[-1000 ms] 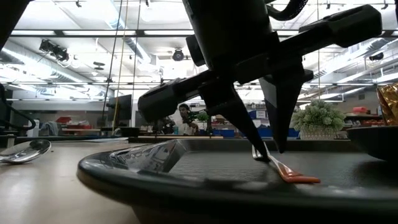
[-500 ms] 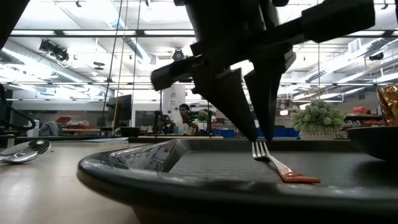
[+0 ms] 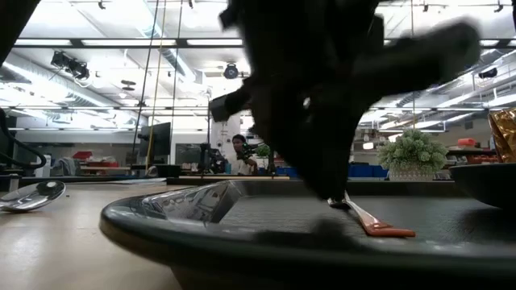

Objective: Pick and place plate/cup/fork/spoon on tray
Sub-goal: Put the orange fork on the black tray to the left of the black plate

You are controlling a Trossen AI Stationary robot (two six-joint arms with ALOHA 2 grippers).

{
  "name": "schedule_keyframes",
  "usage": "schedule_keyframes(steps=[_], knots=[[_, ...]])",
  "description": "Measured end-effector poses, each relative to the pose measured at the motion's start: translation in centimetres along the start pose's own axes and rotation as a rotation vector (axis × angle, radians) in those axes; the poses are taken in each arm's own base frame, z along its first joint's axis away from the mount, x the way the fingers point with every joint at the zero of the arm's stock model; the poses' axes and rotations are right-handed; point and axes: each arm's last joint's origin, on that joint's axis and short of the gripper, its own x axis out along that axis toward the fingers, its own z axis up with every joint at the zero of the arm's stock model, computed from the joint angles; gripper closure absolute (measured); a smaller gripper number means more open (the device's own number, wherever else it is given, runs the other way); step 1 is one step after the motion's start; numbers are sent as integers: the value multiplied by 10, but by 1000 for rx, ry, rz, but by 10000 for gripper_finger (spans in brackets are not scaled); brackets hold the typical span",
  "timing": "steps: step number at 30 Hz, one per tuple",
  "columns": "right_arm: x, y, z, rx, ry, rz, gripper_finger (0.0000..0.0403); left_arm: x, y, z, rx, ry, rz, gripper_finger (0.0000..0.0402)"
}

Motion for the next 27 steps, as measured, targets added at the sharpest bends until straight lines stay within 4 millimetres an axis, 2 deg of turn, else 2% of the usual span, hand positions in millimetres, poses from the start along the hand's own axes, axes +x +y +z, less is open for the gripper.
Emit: schedule_keyframes(steps=[6, 20, 27], knots=[[0, 0, 0, 1, 0, 0, 289, 9, -2, -4, 19, -1, -31, 349], [0, 0, 0, 3, 0, 11, 289, 8, -15, 5, -45, -75, -167, 349], [0, 1, 0, 4, -1, 18, 289, 4, -14, 2, 3, 9, -200, 349]])
